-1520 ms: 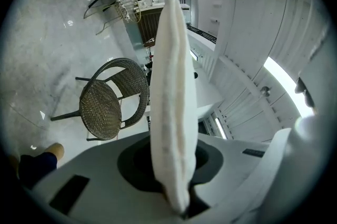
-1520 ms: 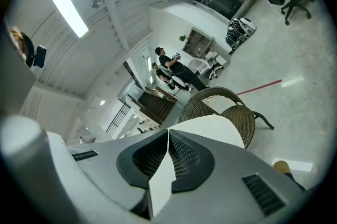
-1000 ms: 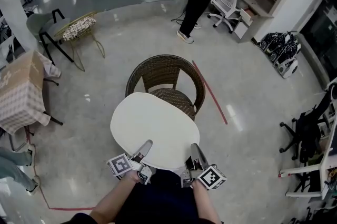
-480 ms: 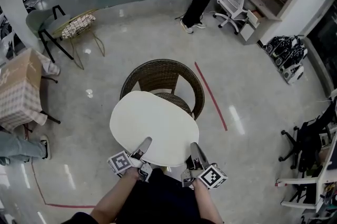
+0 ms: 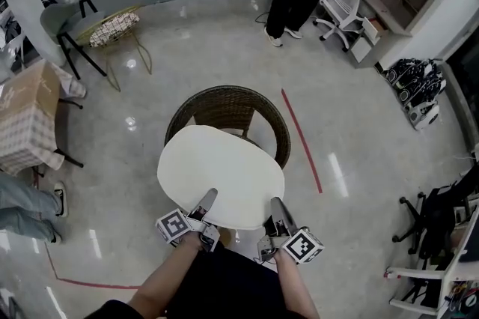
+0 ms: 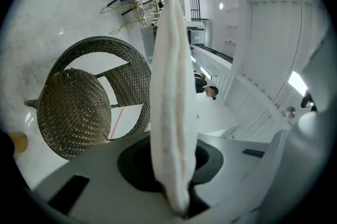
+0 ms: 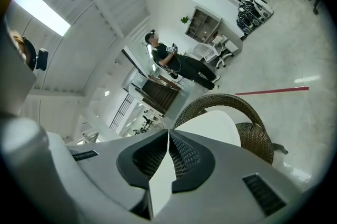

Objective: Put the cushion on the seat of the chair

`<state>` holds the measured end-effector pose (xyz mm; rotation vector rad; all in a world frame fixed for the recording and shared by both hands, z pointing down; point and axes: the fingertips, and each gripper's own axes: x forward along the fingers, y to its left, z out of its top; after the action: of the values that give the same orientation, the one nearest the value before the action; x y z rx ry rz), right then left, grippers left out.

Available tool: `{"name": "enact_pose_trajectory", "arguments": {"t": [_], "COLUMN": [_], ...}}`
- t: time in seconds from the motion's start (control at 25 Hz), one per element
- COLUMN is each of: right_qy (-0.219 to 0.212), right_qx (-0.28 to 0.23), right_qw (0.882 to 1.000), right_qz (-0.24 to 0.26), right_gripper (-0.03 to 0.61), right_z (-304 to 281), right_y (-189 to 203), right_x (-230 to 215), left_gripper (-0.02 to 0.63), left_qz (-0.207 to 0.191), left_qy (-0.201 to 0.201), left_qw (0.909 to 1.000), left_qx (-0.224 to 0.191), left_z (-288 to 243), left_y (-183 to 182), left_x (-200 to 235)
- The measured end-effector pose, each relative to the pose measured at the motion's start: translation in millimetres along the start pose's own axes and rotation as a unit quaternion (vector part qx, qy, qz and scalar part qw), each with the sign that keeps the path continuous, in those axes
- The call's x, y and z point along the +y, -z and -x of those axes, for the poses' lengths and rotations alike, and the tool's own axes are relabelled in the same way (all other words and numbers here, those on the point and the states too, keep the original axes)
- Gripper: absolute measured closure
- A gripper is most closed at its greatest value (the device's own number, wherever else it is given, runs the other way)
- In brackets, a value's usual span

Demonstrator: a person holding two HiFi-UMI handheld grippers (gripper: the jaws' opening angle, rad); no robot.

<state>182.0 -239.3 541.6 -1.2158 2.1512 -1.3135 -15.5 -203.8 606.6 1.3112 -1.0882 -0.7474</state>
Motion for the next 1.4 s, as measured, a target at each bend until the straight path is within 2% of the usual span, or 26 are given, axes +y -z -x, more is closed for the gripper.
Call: {"name": "enact_pose_trajectory", "arguments": {"t": [0.28,0.4,0.56,0.84,1.04,1.16,1.4], "right_qy": [-0.002,-0.011,-0.005,0.026,0.022,0.032,0.024], "right_qx": [0.016,0.016,0.022,0.034,0.033,0.032,0.019], "right_qw": [1.0,1.0,1.0,0.999,0.999,0.999,0.999], "right_qz": [-0.008,-0.014,-0.009,-0.005,-0.012,-0.015,-0.03], "right_gripper": [0.588,0.589,0.589,0.589,0.589,0.588,0.589], "right_z": [-17.8,-26.7,-33.4,-37.4,-47.5,-50.4,-57.3], "right_y": [4.9,4.7,5.0,2.6,8.5,11.1,11.7], "right_x": [-4.4,-6.4,-11.9,-24.4,-27.8,-32.4,-46.8], "left_gripper": [0.537,0.537,0.537,0.537,0.537,0.537,0.537], "left_qz": [0.024,0.031,0.043,0.072,0.086,0.095,0.101], "left_qy": [0.014,0.007,-0.006,-0.004,0.0,-0.021,-0.035], "left_qw": [0.9992,0.9988,0.9983,0.9961,0.9952,0.9943,0.993], "left_qx": [-0.027,-0.036,-0.04,-0.05,-0.047,-0.044,-0.049], "left_z": [-14.8,-21.2,-29.4,-47.1,-62.7,-70.9,-94.6], "left_y": [-7.5,-11.1,-14.8,-15.4,-16.4,-13.3,-7.1], "left_x": [2.4,9.4,18.1,29.7,46.3,63.5,92.3]}}
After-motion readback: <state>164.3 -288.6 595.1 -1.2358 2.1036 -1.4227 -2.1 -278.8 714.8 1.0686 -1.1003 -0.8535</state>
